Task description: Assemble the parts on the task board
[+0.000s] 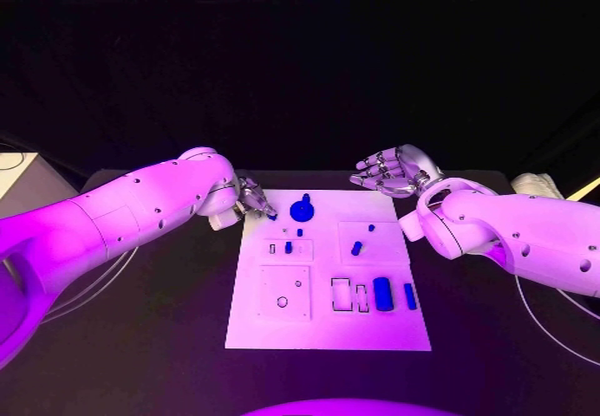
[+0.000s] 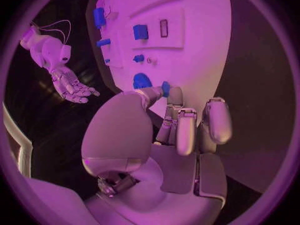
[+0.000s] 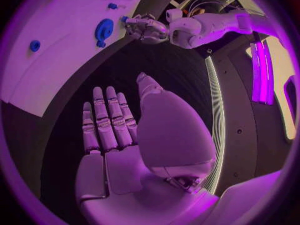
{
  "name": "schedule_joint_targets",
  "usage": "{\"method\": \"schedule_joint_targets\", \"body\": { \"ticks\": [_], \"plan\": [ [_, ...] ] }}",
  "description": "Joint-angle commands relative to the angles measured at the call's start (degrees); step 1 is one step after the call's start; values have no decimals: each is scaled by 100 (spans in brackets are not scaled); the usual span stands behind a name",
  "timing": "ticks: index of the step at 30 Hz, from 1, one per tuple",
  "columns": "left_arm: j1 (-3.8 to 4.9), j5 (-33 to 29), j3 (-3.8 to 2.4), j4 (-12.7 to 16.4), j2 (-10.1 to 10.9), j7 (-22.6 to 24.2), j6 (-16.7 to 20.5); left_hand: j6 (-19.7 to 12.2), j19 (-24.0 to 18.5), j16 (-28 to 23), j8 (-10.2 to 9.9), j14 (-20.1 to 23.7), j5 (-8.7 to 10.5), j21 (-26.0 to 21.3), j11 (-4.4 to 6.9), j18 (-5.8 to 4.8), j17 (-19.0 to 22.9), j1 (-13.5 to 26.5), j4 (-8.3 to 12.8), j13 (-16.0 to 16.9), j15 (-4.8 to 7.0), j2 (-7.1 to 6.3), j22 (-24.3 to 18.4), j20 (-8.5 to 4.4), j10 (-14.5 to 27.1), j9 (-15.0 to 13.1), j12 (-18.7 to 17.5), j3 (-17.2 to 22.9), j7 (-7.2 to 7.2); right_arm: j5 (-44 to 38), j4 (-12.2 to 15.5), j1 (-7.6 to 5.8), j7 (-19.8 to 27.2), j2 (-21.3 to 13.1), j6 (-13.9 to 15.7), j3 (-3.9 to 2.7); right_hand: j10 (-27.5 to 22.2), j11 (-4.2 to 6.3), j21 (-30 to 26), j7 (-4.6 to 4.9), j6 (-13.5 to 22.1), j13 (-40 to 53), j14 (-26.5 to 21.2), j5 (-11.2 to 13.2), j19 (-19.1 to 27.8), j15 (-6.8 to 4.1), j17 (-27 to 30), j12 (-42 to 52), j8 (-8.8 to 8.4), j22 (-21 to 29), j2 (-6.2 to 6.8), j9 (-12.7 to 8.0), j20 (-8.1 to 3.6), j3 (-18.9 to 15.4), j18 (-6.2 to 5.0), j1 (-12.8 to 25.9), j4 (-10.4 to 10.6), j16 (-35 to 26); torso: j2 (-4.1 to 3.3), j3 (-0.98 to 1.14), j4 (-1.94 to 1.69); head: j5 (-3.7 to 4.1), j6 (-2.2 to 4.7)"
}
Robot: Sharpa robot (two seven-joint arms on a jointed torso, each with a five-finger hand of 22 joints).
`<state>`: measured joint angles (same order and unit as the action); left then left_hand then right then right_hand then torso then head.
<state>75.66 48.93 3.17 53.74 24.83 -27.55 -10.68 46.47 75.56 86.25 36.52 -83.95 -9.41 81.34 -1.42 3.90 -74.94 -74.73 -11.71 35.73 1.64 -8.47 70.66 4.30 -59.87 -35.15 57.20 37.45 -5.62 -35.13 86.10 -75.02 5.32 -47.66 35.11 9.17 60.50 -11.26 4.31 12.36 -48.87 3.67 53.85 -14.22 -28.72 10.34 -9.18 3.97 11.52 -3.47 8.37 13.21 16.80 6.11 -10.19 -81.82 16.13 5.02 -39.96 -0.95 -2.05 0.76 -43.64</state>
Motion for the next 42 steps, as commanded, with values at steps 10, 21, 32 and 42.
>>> {"method": "schedule_joint_targets", "body": {
  "ticks": [10,21,32,42],
  "plan": [
    [5,-628,-21,789,496,-55,266,109,204,102,841,-406,-515,137,148,11,-955,889,913,210,159,-256,220,-101,-396,-942,224,1368,157,-11,-19,7,-13,-41,-188,5,50,-19,-14,237,-41,-3,-39,-207,100,11,39,-17,-30,19,-34,-18,-1,68,48,-27,-1,-29,45,15,-31,-31,-25],
    [1,-227,73,1762,961,-143,809,304,397,207,1020,-495,-828,244,271,-43,-1167,1219,1037,669,269,-346,461,-193,-822,-1122,561,1539,291,-9,-18,25,-20,-59,-226,10,52,-19,-16,236,-44,-3,-43,-253,108,13,46,-19,-33,21,-33,-21,-1,77,49,-27,-2,-32,84,26,-44,-75,-85],
    [-67,328,240,2368,1224,-236,1180,448,466,253,1072,-530,-896,279,336,-61,-1261,1322,1089,983,325,-385,540,-244,-1088,-1168,776,1603,361,5,-20,36,-37,-65,-258,13,53,-19,-17,236,-45,-3,-46,-269,115,14,49,-19,-34,22,-34,-22,-1,81,49,-28,-2,-34,80,19,-49,-115,-129],
    [-189,564,361,2494,1234,-312,1277,488,487,244,1079,-526,-930,289,358,-66,-1242,1336,1113,1037,346,-382,564,-264,-1144,-1177,814,1641,382,8,-24,50,-58,-61,-283,13,55,-19,-20,235,-48,-3,-60,-289,123,17,55,-19,-35,24,-36,-23,0,88,51,-28,-2,-42,70,19,-32,-151,-125]
  ]
}}
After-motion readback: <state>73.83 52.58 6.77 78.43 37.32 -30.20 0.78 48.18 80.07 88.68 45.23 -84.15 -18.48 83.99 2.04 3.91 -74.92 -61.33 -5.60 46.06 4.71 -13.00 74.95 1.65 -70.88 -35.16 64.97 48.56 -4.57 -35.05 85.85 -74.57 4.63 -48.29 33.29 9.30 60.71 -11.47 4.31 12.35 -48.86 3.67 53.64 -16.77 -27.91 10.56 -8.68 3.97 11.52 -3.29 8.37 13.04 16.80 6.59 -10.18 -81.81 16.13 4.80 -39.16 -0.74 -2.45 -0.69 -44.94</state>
